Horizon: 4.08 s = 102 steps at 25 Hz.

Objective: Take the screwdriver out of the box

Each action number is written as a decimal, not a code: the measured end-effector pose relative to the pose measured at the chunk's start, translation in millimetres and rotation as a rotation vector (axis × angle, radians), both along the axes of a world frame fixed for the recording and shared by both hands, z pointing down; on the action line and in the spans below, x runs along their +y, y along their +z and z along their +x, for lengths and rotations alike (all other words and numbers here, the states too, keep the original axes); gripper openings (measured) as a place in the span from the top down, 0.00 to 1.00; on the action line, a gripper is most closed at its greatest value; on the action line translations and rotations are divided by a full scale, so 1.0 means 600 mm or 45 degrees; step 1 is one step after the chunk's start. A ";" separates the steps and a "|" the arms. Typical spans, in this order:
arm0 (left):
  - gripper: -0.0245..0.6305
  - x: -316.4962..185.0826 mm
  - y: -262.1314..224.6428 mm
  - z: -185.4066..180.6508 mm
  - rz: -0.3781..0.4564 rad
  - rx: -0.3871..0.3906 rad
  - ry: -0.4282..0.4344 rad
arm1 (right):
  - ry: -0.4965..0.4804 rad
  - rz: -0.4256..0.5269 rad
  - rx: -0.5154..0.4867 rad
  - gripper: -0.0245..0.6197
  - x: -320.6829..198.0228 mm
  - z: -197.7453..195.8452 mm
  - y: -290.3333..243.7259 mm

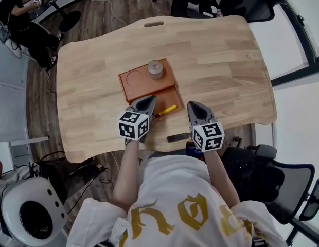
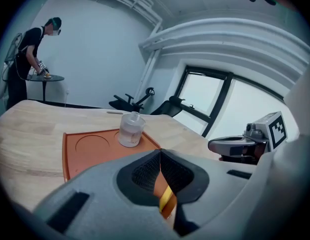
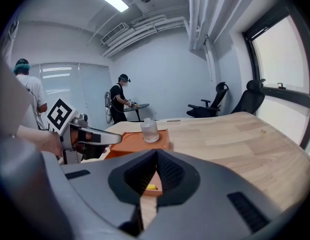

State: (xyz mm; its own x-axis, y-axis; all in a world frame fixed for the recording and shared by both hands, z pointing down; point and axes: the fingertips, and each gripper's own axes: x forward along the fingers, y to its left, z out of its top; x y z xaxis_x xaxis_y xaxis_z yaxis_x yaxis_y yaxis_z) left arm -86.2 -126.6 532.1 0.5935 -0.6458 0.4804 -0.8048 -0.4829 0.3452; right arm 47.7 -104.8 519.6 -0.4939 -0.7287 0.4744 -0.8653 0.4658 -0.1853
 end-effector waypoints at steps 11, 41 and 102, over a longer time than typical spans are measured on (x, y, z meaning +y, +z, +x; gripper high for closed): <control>0.95 -0.019 0.032 0.009 -0.084 -0.009 0.057 | -0.016 -0.020 -0.055 0.95 -0.052 -0.006 -0.002; 0.79 0.036 0.188 0.098 -0.650 -0.054 0.722 | -0.054 -0.267 -0.066 0.95 -0.100 0.006 0.120; 0.84 0.015 0.146 0.049 -0.098 -0.721 0.537 | -0.166 -0.098 0.003 0.95 -0.086 -0.032 0.058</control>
